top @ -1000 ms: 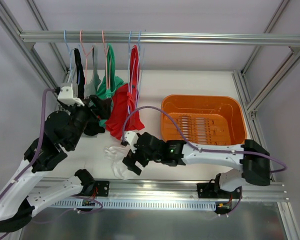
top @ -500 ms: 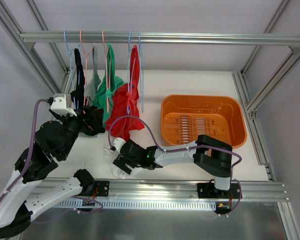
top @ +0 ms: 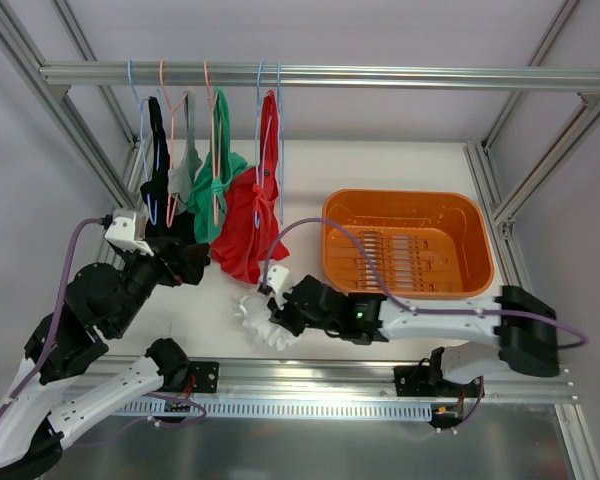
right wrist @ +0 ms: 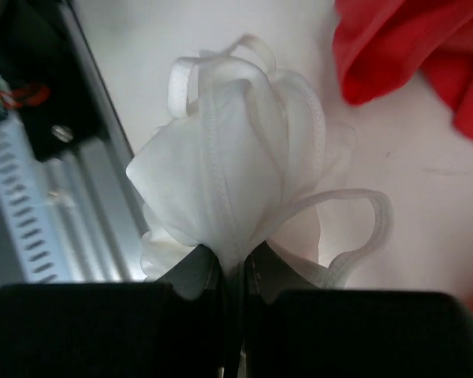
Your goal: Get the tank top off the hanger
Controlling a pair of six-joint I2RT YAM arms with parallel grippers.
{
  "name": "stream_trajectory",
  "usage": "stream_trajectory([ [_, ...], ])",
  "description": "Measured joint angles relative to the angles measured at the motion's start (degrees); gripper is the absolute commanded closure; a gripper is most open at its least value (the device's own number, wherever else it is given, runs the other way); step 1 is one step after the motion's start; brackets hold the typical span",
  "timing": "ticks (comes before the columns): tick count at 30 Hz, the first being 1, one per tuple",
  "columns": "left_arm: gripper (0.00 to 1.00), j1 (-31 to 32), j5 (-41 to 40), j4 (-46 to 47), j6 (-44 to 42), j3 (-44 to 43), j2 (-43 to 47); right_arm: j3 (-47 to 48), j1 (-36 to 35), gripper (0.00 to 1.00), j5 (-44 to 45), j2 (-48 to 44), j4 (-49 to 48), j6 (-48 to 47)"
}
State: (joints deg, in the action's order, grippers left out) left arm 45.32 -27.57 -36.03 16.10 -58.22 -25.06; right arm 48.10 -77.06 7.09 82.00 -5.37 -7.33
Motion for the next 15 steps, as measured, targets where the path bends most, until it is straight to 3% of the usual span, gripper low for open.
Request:
stream_trajectory([
  [7, 0.01, 0.0, 0.1, 0.5, 1.6, 0.6, 5.6, 5.4, 2.6, 1.00, 0.3, -21.4, 9.7, -0.4],
  [15, 0.01, 0.0, 0.1, 1.0, 1.5, 0.6, 8.1, 14.4, 8.9, 1.00, 8.6, -30.3, 26.5, -3.4],
])
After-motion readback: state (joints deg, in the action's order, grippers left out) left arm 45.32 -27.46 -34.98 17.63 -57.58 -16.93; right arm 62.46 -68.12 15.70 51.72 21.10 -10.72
